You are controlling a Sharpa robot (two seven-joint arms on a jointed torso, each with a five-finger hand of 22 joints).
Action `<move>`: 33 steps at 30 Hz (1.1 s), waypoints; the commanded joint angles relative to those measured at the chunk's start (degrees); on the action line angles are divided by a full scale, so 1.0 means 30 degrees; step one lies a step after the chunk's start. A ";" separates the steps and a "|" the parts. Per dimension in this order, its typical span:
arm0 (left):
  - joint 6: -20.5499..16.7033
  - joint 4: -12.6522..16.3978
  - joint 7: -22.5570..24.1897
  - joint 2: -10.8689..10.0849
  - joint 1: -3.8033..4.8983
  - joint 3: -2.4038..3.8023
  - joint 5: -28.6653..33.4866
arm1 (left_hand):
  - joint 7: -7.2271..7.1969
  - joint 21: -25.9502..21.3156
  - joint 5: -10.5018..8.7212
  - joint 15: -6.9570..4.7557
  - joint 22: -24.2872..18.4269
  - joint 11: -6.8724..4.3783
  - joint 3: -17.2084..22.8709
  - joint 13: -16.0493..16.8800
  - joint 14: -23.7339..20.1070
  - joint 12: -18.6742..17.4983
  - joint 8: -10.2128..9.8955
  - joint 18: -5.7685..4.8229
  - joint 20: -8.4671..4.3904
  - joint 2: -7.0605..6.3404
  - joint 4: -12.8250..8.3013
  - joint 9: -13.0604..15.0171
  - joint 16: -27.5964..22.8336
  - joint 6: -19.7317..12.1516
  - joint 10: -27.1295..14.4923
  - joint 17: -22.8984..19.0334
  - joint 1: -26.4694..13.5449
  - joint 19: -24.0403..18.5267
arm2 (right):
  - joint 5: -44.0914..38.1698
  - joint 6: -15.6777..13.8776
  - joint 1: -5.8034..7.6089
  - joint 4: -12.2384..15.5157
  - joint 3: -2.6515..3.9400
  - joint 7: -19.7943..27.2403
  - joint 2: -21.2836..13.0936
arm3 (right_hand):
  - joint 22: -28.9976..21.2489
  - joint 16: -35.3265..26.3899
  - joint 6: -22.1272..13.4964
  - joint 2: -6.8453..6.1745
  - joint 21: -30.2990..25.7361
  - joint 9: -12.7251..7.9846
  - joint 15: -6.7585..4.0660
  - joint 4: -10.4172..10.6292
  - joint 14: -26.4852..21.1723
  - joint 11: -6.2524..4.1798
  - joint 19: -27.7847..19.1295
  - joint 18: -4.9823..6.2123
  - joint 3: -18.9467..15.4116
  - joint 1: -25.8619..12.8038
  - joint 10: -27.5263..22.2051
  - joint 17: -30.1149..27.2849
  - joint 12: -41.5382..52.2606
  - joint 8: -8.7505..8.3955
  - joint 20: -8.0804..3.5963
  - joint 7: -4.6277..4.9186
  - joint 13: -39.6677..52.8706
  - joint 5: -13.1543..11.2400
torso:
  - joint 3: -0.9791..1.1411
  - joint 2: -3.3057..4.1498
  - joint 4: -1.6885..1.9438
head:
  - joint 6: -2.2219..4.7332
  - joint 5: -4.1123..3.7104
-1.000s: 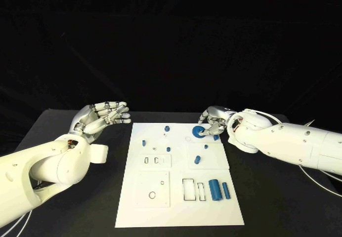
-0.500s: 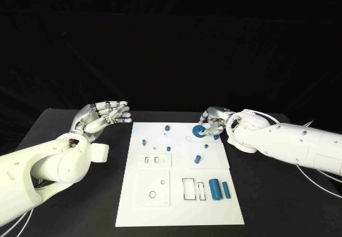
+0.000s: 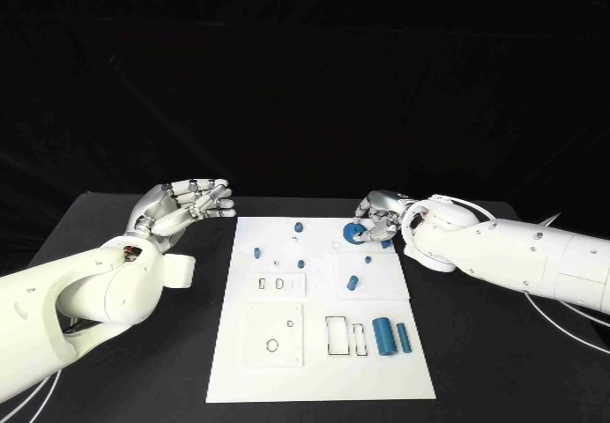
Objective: Assemble the parts on the task board
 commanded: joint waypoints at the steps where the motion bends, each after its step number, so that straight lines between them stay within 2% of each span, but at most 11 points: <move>1: 0.0362 0.0015 0.0077 0.0040 0.0021 0.0014 0.0044 | 0.0538 0.0102 -0.0076 0.0103 0.0016 0.0081 0.0108 0.0015 0.0017 -0.0117 -0.0086 0.0173 0.0052 -0.0043 0.0000 0.0029 -0.0064 -0.0143 0.0023 0.0017 -0.0164 -0.0124 | -0.0019 0.0659 -0.0045 -0.0059 -0.0021 -0.0116 0.0032 | 0.3929 0.0126 0.0175 0.0027 0.0087 0.0013 0.0081 -0.0002 0.1533 -0.0016 0.1311 -0.0130 0.0129 0.0089 0.0175 0.2716 0.0105 0.0094 0.0139 -0.0012 0.2587 0.0114 | 0.0012 0.0001 0.0014 | -0.0053 0.0016; 9: 0.0379 -0.0017 0.0038 0.0035 0.0019 0.0013 0.0044 | 0.0538 0.0102 -0.0076 0.0103 0.0016 0.0081 0.0108 0.0015 0.0017 -0.0117 -0.0086 0.0173 0.0052 -0.0043 0.0000 0.0029 -0.0064 -0.0143 0.0023 0.0017 -0.0164 -0.0124 | -0.0761 0.0676 -0.0111 -0.0075 -0.0034 -0.0263 0.0042 | 0.4065 0.0162 0.0167 -0.0167 0.0189 -0.0053 0.0079 -0.0154 0.1547 -0.0012 0.1387 -0.0163 0.0464 0.0245 0.0160 0.2806 0.0104 -0.0023 0.0130 -0.0001 0.2611 0.0208 | 0.0012 0.0005 -0.0010 | -0.0076 0.0043; 12: 0.0391 -0.0019 0.0029 0.0036 0.0019 0.0013 0.0044 | 0.0538 0.0102 -0.0076 0.0103 0.0016 0.0081 0.0108 0.0015 0.0017 -0.0117 -0.0086 0.0173 0.0052 -0.0043 0.0000 0.0029 -0.0064 -0.0143 0.0023 0.0017 -0.0164 -0.0124 | -0.0986 0.0530 -0.0127 -0.0016 -0.0037 -0.0272 0.0040 | 0.4190 0.0174 0.0380 -0.0296 0.0281 -0.0090 0.0072 -0.0273 0.1546 -0.0027 0.1456 -0.0194 0.0992 0.0323 0.0257 0.2827 0.0243 -0.0043 0.0123 -0.0009 0.2765 0.0982 | 0.0010 -0.0005 -0.0007 | -0.0102 0.0029; 14: 0.0394 -0.0021 0.0024 0.0036 0.0019 0.0013 0.0044 | 0.0538 0.0102 -0.0076 0.0103 0.0016 0.0081 0.0108 0.0015 0.0017 -0.0117 -0.0086 0.0173 0.0052 -0.0043 0.0000 0.0029 -0.0064 -0.0143 0.0023 0.0017 -0.0164 -0.0124 | -0.1153 0.0287 -0.0135 0.0061 -0.0039 -0.0246 0.0034 | 0.4268 0.0184 0.0572 -0.0394 0.0338 -0.0125 0.0051 -0.0422 0.1547 -0.0054 0.1499 -0.0212 0.1589 0.0381 0.0327 0.2848 0.0336 -0.0061 0.0099 -0.0034 0.2872 0.1790 | 0.0011 -0.0004 -0.0011 | -0.0095 0.0037; 16: 0.0396 -0.0022 0.0023 0.0042 0.0019 0.0013 0.0044 | 0.0543 0.0128 -0.0078 0.0105 0.0032 0.0085 0.0130 0.0014 0.0010 -0.0135 -0.0095 0.0173 0.0053 -0.0054 -0.0010 0.0030 -0.0074 -0.0154 0.0019 0.0044 -0.0170 -0.0147 | -0.1320 -0.0030 -0.0143 0.0172 -0.0039 -0.0218 0.0018 | 0.4371 0.0194 0.0711 -0.0395 0.0418 -0.0138 0.0023 -0.0536 0.1551 -0.0085 0.1562 -0.0239 0.2033 0.0413 0.0376 0.2875 0.0394 -0.0057 0.0088 -0.0070 0.2937 0.2196 | 0.0015 -0.0007 -0.0008 | -0.0080 0.0028; 17: 0.0401 -0.0025 0.0023 0.0052 0.0018 0.0013 0.0044 | 0.0543 0.0128 -0.0078 0.0105 0.0032 0.0085 0.0130 0.0014 0.0010 -0.0135 -0.0095 0.0173 0.0053 -0.0054 -0.0010 0.0030 -0.0074 -0.0154 0.0019 0.0044 -0.0170 -0.0147 | -0.1399 -0.0226 -0.0149 0.0246 -0.0039 -0.0214 0.0000 | 0.4391 0.0194 0.0793 -0.0376 0.0433 -0.0137 0.0007 -0.0592 0.1550 -0.0108 0.1574 -0.0244 0.2252 0.0432 0.0421 0.2873 0.0448 -0.0042 0.0078 -0.0097 0.2991 0.2179 | 0.0013 -0.0009 -0.0001 | -0.0087 -0.0003; 18: 0.0406 -0.0030 0.0024 0.0064 0.0018 0.0013 0.0044 | 0.0543 0.0128 -0.0078 0.0105 0.0032 0.0085 0.0130 0.0014 0.0010 -0.0135 -0.0095 0.0173 0.0053 -0.0054 -0.0010 0.0030 -0.0074 -0.0154 0.0019 0.0044 -0.0170 -0.0147 | -0.1460 -0.0433 -0.0154 0.0313 -0.0039 -0.0209 -0.0017 | 0.4407 0.0196 0.0906 -0.0385 0.0444 -0.0145 -0.0023 -0.0672 0.1551 -0.0151 0.1582 -0.0247 0.2685 0.0410 0.0444 0.2879 0.0469 -0.0034 0.0045 -0.0133 0.3021 0.1787 | 0.0014 -0.0014 0.0014 | -0.0062 -0.0042; 21: 0.0410 -0.0035 0.0026 0.0081 0.0018 0.0013 0.0044 | 0.0543 0.0128 -0.0078 0.0105 0.0032 0.0085 0.0130 0.0014 0.0010 -0.0135 -0.0095 0.0173 0.0053 -0.0054 -0.0010 0.0030 -0.0074 -0.0154 0.0019 0.0044 -0.0170 -0.0147 | -0.1561 -0.0895 -0.0162 0.0472 -0.0037 -0.0219 -0.0048 | 0.4557 0.0201 0.1205 -0.0401 0.0563 -0.0106 -0.0082 -0.0773 0.1555 -0.0219 0.1679 -0.0288 0.3198 0.0277 0.0638 0.2898 0.0705 0.0071 0.0007 -0.0227 0.3239 0.1828 | 0.0009 -0.0023 0.0024 | -0.0049 -0.0045; 28: 0.0404 -0.0060 0.0030 0.0097 0.0016 0.0011 0.0044 | 0.0543 0.0128 -0.0078 0.0105 0.0032 0.0085 0.0130 0.0014 0.0010 -0.0135 -0.0095 0.0173 0.0053 -0.0054 -0.0010 0.0030 -0.0074 -0.0154 0.0019 0.0044 -0.0170 -0.0147 | -0.1781 -0.2181 -0.0156 0.0974 -0.0029 -0.0245 -0.0110 | 0.4778 0.0223 0.1456 -0.0446 0.0744 -0.0056 -0.0144 -0.0872 0.1570 -0.0290 0.1826 -0.0350 0.3647 0.0018 0.0722 0.2962 0.0789 0.0167 -0.0050 -0.0312 0.3325 0.1767 | -0.0013 -0.0020 -0.0018 | 0.0018 0.0004; 33: 0.0399 -0.0071 0.0022 0.0106 0.0015 0.0011 0.0044 | 0.0543 0.0128 -0.0078 0.0105 0.0032 0.0085 0.0130 0.0014 0.0010 -0.0135 -0.0095 0.0173 0.0053 -0.0054 -0.0010 0.0030 -0.0074 -0.0154 0.0019 0.0044 -0.0170 -0.0147 | -0.2157 -0.3193 -0.0111 0.1770 -0.0020 -0.0481 -0.0092 | 0.4907 0.0243 0.1519 -0.0398 0.0850 -0.0038 -0.0165 -0.0876 0.1584 -0.0315 0.1912 -0.0387 0.3794 -0.0098 0.0752 0.3026 0.0819 0.0193 -0.0069 -0.0339 0.3356 0.1719 | -0.0011 -0.0013 -0.0026 | 0.0044 0.0037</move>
